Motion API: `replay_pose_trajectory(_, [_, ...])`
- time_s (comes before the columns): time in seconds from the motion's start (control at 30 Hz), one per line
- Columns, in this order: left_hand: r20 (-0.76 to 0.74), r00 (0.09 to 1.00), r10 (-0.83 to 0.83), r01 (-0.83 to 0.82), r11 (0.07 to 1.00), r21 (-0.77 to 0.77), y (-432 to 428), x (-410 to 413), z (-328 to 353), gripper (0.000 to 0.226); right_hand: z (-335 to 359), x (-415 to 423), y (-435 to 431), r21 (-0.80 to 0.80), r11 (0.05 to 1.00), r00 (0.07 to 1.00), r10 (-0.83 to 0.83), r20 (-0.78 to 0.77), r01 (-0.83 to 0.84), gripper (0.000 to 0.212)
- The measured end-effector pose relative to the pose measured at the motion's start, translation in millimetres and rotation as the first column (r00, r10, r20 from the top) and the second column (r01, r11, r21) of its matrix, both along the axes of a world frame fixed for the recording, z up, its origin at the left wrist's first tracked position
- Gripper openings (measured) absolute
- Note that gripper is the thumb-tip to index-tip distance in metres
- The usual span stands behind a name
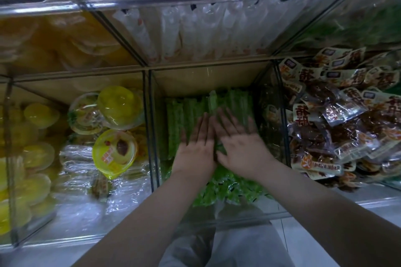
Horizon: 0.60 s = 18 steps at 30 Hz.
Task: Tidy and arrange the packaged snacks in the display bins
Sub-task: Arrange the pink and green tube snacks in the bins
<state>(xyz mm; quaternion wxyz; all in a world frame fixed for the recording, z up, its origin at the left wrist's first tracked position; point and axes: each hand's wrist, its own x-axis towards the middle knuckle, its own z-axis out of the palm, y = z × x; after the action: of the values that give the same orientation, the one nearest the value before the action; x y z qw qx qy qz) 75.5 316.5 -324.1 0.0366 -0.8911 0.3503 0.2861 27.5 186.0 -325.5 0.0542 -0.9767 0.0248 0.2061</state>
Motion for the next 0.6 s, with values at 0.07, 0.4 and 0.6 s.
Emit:
replay_pose_trajectory(0.07, [-0.017,0.996,0.090,-0.089,0.996,0.021,-0.2,5.7,-0.5,0.076,-3.1,1.2,-11.8,-0.036,0.999,0.999,-0.016,-0.045,0.015,0.086])
replay_pose_trajectory(0.4, [0.144,0.974,-0.173,0.197,0.964,-0.176,9.2,3.7,-9.6,0.086,-3.9,-4.0,-9.9,-0.043,0.998,0.997,-0.052,-0.061,0.050,0.096])
replay_pose_trajectory(0.6, [0.137,0.989,-0.054,0.064,0.996,-0.070,9.1,10.8,7.0,0.093,-3.5,2.0,-12.0,0.012,0.968,0.966,-0.251,-0.056,0.252,0.118])
